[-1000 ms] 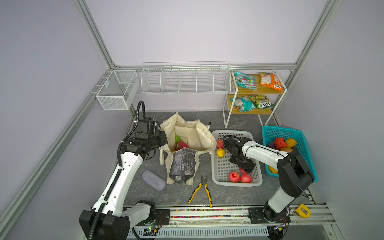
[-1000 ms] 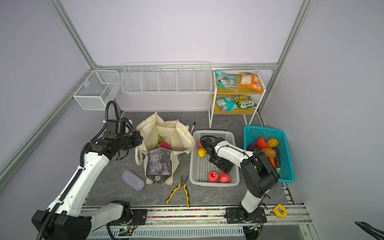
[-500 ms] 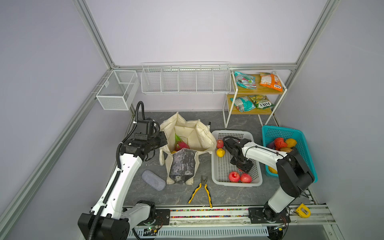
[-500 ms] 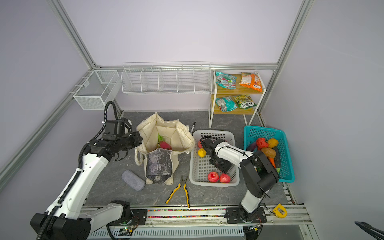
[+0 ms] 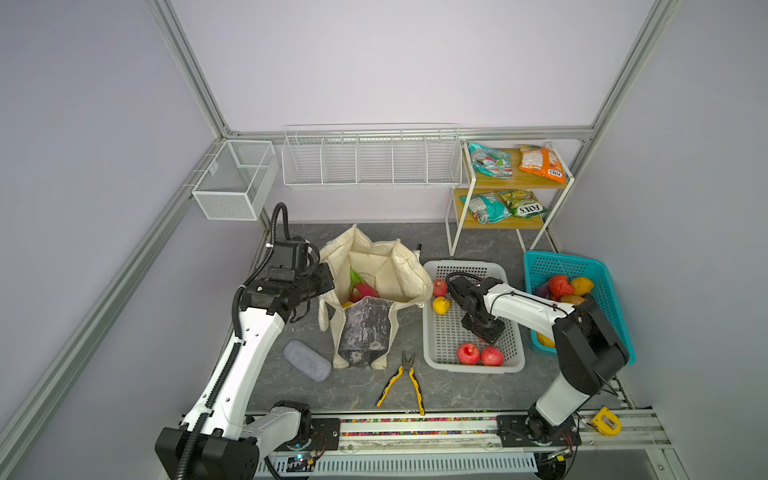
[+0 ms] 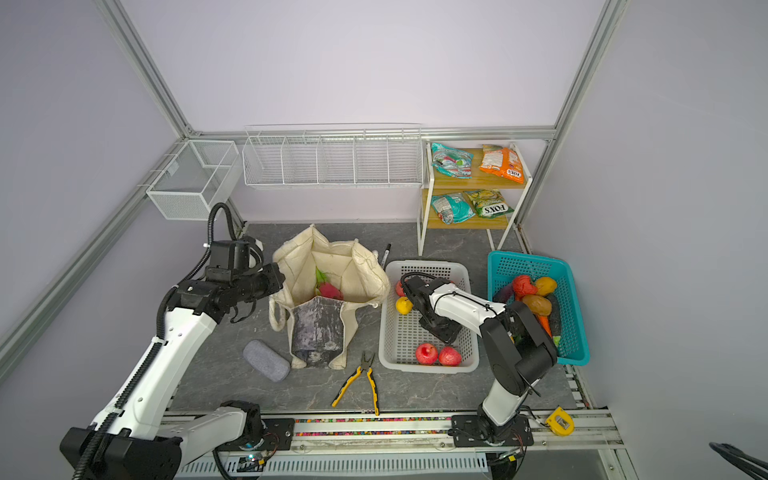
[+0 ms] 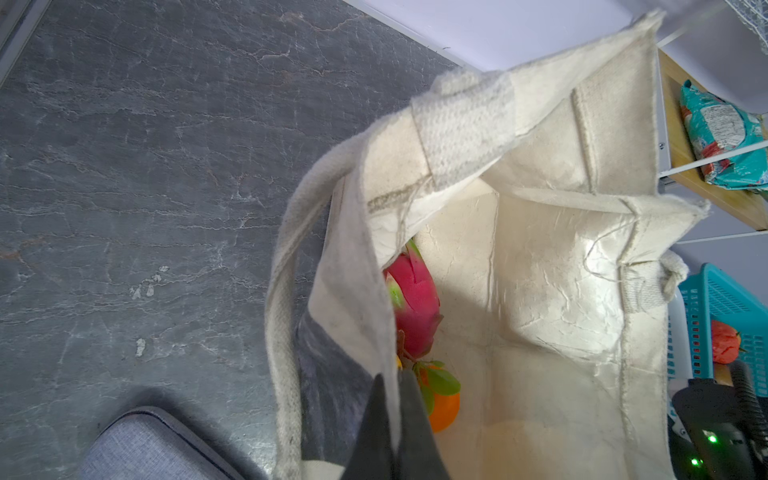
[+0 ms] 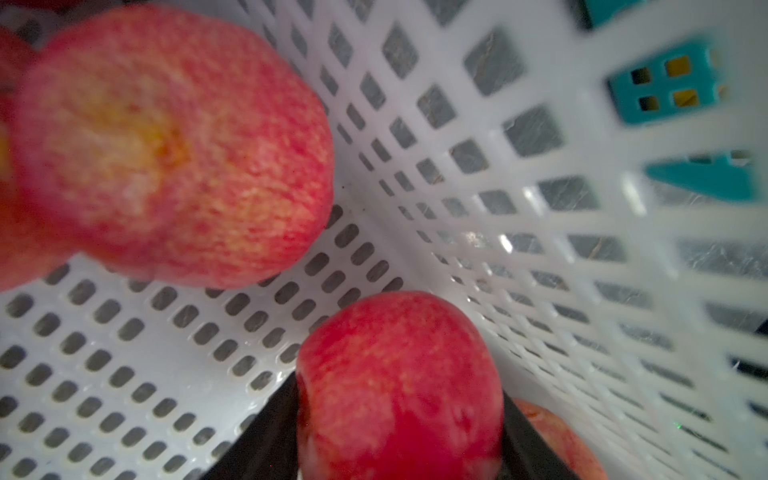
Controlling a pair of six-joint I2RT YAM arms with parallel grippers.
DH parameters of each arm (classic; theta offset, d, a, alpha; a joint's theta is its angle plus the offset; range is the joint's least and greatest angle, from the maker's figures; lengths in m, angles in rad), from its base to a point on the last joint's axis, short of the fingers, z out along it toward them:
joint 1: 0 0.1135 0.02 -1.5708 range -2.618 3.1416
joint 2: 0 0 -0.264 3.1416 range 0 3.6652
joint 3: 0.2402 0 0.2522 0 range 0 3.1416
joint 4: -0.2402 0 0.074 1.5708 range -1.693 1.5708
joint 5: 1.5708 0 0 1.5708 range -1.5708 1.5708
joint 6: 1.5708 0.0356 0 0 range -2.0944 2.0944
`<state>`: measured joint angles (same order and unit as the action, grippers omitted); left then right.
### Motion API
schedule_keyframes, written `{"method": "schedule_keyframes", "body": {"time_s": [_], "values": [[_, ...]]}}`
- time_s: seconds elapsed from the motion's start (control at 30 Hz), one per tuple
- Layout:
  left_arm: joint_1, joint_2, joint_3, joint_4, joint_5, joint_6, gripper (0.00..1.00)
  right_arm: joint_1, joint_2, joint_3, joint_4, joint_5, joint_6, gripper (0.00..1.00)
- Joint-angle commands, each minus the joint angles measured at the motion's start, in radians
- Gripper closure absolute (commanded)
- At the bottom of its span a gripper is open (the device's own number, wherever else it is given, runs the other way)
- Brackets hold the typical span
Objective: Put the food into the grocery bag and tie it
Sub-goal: 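Lower the right gripper onto a red apple in the white basket, then close the right gripper on the red apple and lift it toward the bag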
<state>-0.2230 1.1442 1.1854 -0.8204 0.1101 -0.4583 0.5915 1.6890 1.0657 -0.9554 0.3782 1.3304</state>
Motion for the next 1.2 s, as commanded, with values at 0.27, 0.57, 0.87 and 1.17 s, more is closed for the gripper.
{"method": "schedule_keyframes", "body": {"time_s": [0.27, 0.57, 0.87, 1.17], "values": [[0.001, -0.013, -0.012, 0.001, -0.004, -0.001, 1.0, 0.032, -0.079, 0.117, -0.084, 0.079, -0.087, 0.57], [0.001, -0.015, -0.021, 0.015, 0.0, -0.011, 1.0, 0.124, -0.139, 0.283, -0.099, 0.136, -0.211, 0.57], [0.001, -0.015, -0.024, 0.023, 0.002, -0.013, 1.0, 0.177, -0.199, 0.435, 0.134, 0.044, -0.548, 0.55], [0.001, -0.007, -0.017, 0.033, 0.007, -0.014, 1.0, 0.201, -0.124, 0.558, 0.371, -0.486, -0.873, 0.5]]}}
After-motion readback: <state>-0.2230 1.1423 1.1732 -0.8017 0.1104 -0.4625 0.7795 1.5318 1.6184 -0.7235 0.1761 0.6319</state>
